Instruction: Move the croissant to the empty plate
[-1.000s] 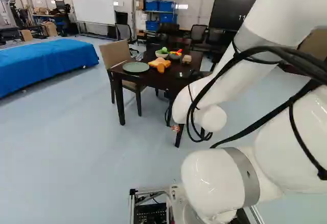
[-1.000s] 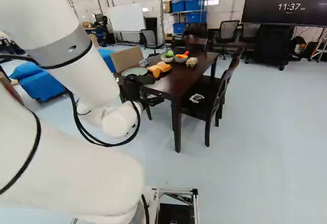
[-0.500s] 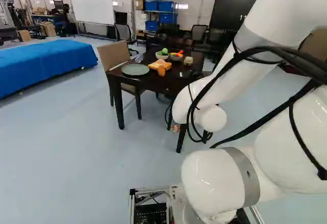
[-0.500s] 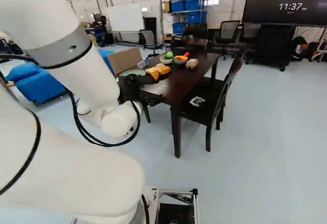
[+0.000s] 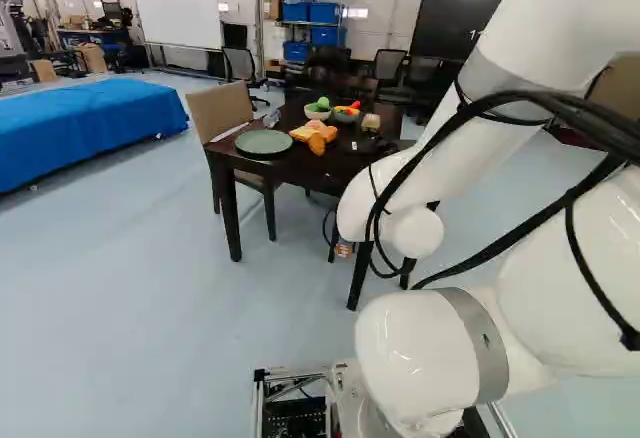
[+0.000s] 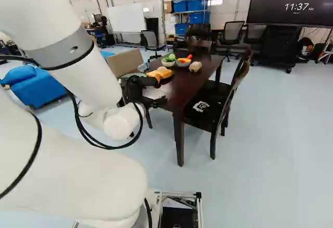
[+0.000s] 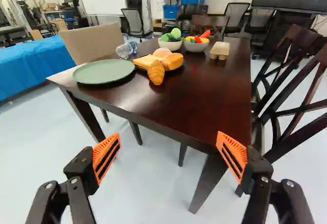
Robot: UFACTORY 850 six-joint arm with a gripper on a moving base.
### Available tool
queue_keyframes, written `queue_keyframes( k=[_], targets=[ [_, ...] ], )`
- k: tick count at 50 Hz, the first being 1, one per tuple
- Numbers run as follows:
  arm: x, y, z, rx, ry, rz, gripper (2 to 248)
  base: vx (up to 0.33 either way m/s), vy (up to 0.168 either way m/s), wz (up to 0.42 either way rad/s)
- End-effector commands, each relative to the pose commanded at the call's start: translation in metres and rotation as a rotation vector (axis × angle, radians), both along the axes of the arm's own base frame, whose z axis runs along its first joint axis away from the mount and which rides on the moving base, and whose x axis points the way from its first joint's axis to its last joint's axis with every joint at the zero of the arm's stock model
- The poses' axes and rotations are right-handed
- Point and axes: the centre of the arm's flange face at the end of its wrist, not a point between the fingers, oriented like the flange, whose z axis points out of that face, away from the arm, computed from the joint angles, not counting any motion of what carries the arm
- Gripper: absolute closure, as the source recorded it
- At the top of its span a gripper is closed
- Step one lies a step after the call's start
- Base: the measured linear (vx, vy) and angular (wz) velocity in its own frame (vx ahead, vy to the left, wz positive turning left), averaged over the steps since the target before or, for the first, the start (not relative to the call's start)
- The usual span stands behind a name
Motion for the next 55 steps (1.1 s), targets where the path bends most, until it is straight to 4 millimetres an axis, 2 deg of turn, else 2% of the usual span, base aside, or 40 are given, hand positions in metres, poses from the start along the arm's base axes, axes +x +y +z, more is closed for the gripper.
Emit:
queue_keyframes(
  k=[55],
  targets=[
    [0.0,0.0,0.0,0.0,0.0,0.0,3,0.105,0.027,-0.014]
  ],
)
